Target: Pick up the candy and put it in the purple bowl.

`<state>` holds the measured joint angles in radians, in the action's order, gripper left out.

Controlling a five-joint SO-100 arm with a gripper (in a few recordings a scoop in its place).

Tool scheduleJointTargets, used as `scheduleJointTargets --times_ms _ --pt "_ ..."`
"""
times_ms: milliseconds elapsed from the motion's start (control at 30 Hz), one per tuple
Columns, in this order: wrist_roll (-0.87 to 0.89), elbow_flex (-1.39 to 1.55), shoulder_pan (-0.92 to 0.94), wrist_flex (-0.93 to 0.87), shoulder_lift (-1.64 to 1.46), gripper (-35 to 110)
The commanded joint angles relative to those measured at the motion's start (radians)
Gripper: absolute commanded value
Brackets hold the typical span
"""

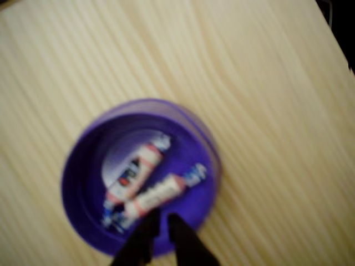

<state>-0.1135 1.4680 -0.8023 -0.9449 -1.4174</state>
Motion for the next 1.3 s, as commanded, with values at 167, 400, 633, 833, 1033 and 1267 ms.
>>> scheduleJointTargets --times_ms 167,400,633,833,1033,1267 --pt "0.051 -0.207 0.17 -0.25 -0.224 0" --pt "0.152 -0.067 0.373 -0.357 -0.425 0" --pt "0.167 0.253 0.67 -0.357 -0.67 0" --pt "0.14 0.658 0.864 -0.259 -0.98 0" --pt "0.149 0.833 0.991 -0.215 -1.034 0" --pt "0.146 1.108 1.009 -0.146 -1.335 0"
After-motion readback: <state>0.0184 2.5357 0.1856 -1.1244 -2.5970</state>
